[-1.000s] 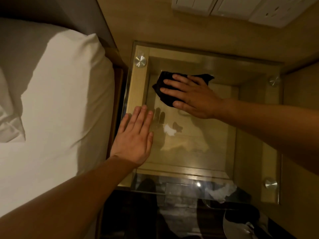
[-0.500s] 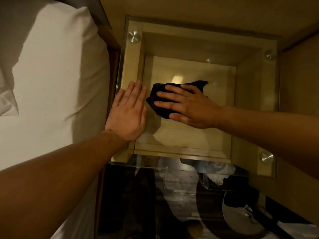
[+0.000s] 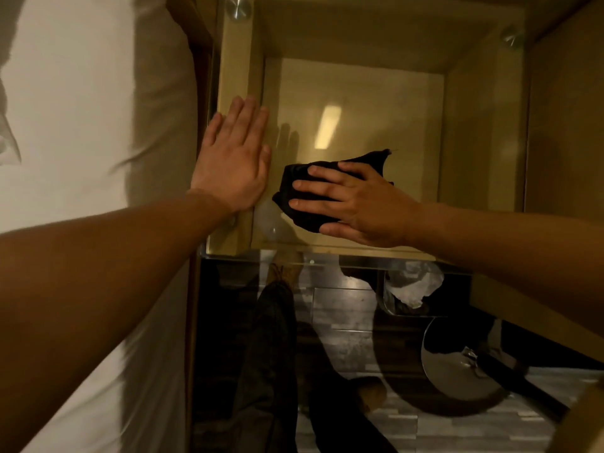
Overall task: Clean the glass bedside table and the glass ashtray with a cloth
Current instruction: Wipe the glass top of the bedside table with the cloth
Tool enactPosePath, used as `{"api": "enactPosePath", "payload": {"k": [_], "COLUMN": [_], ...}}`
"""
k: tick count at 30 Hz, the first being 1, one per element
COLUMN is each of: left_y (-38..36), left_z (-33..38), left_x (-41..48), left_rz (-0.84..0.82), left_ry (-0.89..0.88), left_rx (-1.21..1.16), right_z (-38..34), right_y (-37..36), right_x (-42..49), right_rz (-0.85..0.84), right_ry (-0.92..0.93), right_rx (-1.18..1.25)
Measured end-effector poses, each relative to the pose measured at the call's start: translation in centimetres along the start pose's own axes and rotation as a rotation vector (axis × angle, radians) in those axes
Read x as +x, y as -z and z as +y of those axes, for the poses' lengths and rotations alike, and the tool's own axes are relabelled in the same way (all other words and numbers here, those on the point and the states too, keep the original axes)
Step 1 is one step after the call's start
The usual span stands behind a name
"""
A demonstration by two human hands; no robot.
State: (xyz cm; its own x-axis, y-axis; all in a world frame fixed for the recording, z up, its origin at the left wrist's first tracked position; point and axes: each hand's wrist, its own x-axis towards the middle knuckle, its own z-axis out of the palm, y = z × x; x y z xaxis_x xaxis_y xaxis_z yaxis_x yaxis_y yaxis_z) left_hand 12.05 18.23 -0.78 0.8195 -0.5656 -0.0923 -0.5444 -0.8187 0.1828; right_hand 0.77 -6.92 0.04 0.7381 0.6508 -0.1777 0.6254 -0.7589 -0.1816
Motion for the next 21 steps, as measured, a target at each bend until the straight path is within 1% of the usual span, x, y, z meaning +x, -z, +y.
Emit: {"api": "enactPosePath", "payload": {"k": [5, 9, 11, 13, 18, 19, 21], "left_y": [-0.1, 0.0, -0.1, 0.0, 0.9, 1.1, 1.6], "left_z": [-0.1, -0.1, 0.0, 0.0, -0.2, -0.1, 0.0], "left_x": [0.1, 0.0, 0.1, 0.1, 0.2, 0.3, 0.6], "left_rz": [0.0, -0.007, -0.013, -0.016, -0.071, -0.088, -0.121], "left_ry": [-0.001, 0.01, 0.013, 0.013, 0.027, 0.027, 0.04], "left_rx": [-0.007, -0.011, -0.018, -0.023, -0.063, -0.081, -0.139], "right_z": [-2.2, -4.2, -4.9, -5.5, -7.5, -8.0, -8.9], "right_y": [-0.6, -0.8, -0.7, -0.8, -0.4, -0.1, 0.6], "right_x": [-1.4, -2.0, -2.4, -2.8, -4.2, -4.5, -5.2], "right_rz": [0.025, 0.104, 0.161, 0.183, 0.129, 0.097, -0.037], "right_ry": [0.004, -0.031, -0.024, -0.005, -0.026, -0.052, -0.109], "right_rx": [0.017, 0.162, 0.24, 0.329, 0.493, 0.537, 0.678]}}
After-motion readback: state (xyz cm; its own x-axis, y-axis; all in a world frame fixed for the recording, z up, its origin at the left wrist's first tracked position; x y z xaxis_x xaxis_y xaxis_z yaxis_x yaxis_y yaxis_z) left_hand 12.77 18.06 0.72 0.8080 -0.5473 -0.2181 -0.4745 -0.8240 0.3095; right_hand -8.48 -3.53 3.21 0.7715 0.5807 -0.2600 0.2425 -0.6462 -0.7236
